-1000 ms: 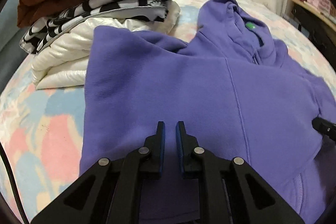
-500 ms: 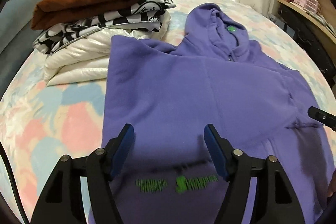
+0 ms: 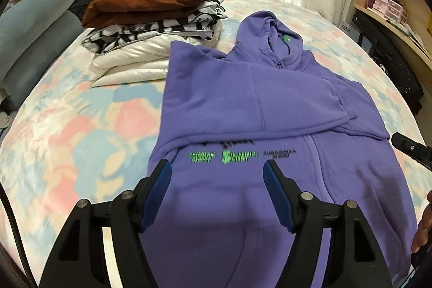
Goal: Fold large clothes
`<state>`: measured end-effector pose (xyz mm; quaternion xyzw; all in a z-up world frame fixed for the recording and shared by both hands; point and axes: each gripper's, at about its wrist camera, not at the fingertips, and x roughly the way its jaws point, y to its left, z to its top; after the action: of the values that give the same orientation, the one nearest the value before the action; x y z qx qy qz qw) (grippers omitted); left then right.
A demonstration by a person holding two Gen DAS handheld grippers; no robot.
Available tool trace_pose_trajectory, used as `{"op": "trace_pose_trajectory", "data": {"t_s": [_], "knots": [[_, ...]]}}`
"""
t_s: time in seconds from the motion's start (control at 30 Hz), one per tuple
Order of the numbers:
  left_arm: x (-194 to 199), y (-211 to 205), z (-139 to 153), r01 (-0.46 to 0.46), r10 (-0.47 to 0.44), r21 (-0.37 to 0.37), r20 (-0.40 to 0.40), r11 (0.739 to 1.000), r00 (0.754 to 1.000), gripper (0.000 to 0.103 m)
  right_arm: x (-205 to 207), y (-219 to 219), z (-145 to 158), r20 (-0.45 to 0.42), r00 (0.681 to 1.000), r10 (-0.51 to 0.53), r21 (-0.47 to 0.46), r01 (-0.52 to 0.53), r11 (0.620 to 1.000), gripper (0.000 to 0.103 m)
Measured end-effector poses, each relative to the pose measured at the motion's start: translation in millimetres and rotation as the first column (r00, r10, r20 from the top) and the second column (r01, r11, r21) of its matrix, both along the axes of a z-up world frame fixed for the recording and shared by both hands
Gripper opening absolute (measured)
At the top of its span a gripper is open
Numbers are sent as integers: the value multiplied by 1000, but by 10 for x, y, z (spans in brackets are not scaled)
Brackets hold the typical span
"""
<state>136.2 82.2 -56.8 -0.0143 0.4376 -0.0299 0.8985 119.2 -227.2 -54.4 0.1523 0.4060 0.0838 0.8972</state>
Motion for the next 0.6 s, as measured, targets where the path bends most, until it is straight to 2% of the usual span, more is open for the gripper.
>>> {"op": "trace_pose_trajectory", "data": {"t_s": [0.37,0.6], "knots": [[-720,255,225,-37,37,-8,23,999,999,78,-635,-18,171,33,999,12,21,-13,1000,42],[-1069,468,195,-70,70,-27,18,997,997,79,-982,-73,204,54,998,21,35,-23,999,51]]}}
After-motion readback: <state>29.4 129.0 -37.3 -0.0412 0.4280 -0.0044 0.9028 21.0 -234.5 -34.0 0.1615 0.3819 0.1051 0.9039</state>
